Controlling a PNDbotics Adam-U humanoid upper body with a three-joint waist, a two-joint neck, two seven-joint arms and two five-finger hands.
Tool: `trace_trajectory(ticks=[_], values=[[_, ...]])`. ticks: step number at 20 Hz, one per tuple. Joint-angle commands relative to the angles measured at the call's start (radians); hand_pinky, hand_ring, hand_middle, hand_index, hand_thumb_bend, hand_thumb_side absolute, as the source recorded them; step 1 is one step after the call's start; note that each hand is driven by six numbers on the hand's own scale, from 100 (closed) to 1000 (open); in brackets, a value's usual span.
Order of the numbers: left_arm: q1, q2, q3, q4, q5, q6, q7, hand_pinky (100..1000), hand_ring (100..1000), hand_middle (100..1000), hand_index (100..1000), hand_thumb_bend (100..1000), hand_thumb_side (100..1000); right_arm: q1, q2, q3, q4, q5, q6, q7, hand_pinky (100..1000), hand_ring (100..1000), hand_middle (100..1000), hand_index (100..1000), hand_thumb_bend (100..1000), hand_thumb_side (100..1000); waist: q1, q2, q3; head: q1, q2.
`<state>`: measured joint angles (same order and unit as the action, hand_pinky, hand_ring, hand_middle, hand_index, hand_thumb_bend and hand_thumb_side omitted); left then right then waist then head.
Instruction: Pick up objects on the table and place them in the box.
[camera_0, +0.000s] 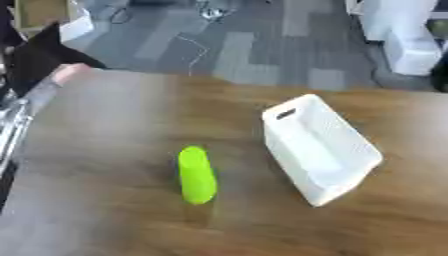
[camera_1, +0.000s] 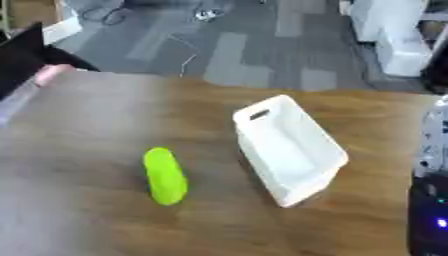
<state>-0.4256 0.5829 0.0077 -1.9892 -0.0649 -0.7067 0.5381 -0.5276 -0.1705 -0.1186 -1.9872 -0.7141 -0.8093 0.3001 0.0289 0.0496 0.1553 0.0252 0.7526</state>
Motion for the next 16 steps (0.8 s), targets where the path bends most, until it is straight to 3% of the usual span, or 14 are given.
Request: trace_trajectory(ticks=[1,8,12,16], values=[[-0.006,0.028,0.018,-0.011,0.021,-0.078,0.060,987,876,897,875,670,401,-0.011,-0.017,-0.001,-0.013,-0.005,-0.079,0.085,275,317,359,489,100,1000,0.002,-0.013,-0.001,-0.001,0.016],[-0.001,0.026,-0.002,-0.011,0.021,-0.069,0.036,1000,888,908,885,654,405,-0.014,-0.016,-0.001,-0.011,-0.007,-0.079,0.090,275,317,359,489,100,1000,0.002,-0.012,-0.005,0.001,0.017],[0.014,0.041,-0.050,-0.011,0.002,0.017,-0.064,1000,906,925,901,514,514,-0.015,-0.014,-0.005,-0.013,-0.004,-0.078,0.085,275,317,359,489,100,1000,0.005,-0.010,-0.016,-0.007,0.017],[0.001,0.114,-0.049,-0.011,-0.013,0.075,-0.166,1000,906,922,896,475,524,-0.017,-0.014,-0.005,-0.013,0.002,-0.078,0.076,274,317,359,489,100,1000,0.013,-0.009,-0.024,0.000,0.017]])
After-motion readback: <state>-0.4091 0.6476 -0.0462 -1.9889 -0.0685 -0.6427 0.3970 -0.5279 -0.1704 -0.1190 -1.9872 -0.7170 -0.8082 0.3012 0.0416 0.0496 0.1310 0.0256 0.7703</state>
